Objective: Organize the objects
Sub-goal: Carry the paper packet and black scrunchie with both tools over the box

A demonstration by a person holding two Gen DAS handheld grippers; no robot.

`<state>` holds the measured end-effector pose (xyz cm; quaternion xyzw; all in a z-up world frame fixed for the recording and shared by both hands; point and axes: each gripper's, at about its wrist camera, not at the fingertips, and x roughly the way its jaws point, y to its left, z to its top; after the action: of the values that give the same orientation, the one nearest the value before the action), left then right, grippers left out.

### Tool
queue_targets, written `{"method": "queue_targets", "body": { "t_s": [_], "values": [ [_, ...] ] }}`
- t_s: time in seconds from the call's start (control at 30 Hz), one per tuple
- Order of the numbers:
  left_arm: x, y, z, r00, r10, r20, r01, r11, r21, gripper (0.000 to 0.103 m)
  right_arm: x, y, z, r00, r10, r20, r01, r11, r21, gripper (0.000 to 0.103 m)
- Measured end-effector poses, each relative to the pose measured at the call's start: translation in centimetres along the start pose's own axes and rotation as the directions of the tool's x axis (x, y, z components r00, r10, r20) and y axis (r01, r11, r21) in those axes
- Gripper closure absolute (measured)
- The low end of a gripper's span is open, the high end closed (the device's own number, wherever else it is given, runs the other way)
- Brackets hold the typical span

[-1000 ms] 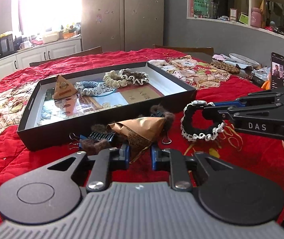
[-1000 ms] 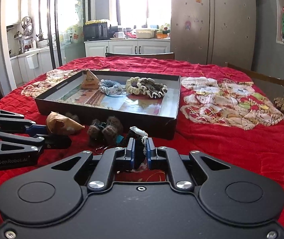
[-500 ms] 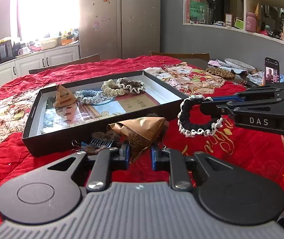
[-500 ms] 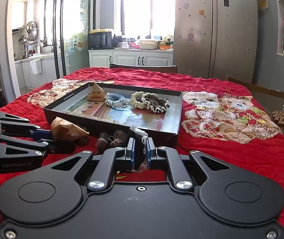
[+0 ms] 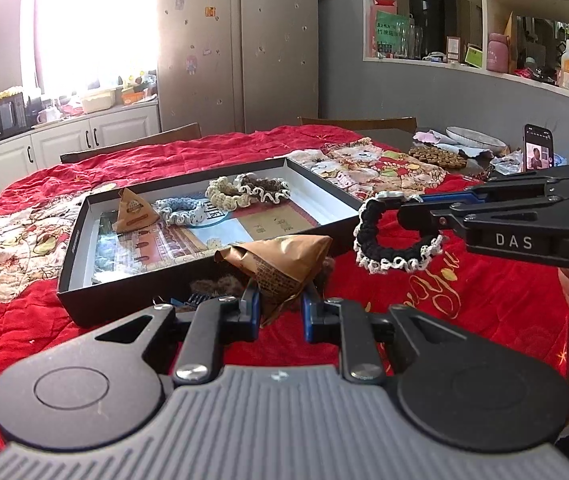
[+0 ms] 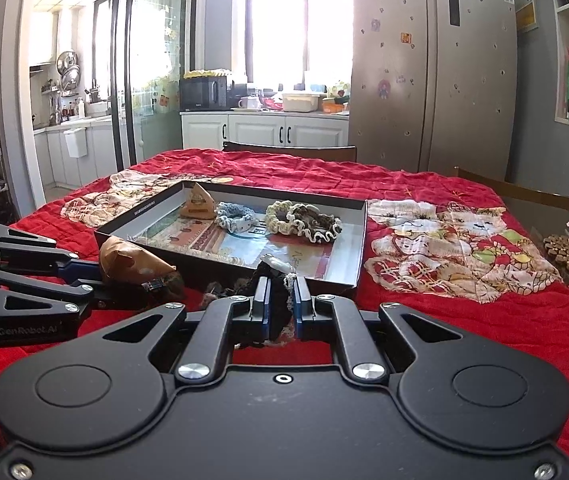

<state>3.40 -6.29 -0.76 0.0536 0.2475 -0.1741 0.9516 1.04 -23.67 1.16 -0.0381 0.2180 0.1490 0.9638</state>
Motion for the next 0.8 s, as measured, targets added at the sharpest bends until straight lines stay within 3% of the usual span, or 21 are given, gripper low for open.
{"method": "queue_targets", "body": {
  "t_s": [0.23, 0.53, 0.8],
  "values": [
    [-1.2, 1.4, 1.0, 1.000, 0.011, 0.025, -0.010, 1.000, -0.022, 0.080, -0.6, 0.2, 0.7, 1.000, 0.001, 0.023, -0.001, 1.000, -0.006, 0.092],
    [-2.1, 4.2, 1.9, 0.993, 0.106, 0.050, -0.103, 0.994, -0.044, 0.080, -0.3, 0.3, 1.9, 0.999, 0.004, 0.042, -0.004, 1.000, -0.020, 0.092],
    [-1.5, 5.6, 2.7, 0.988, 0.142, 0.058, -0.139, 0.989, -0.046, 0.080, 0.8, 0.9, 3.5, 0.998, 0.027, 0.054, -0.025, 0.999, -0.028, 0.092]
  ]
}}
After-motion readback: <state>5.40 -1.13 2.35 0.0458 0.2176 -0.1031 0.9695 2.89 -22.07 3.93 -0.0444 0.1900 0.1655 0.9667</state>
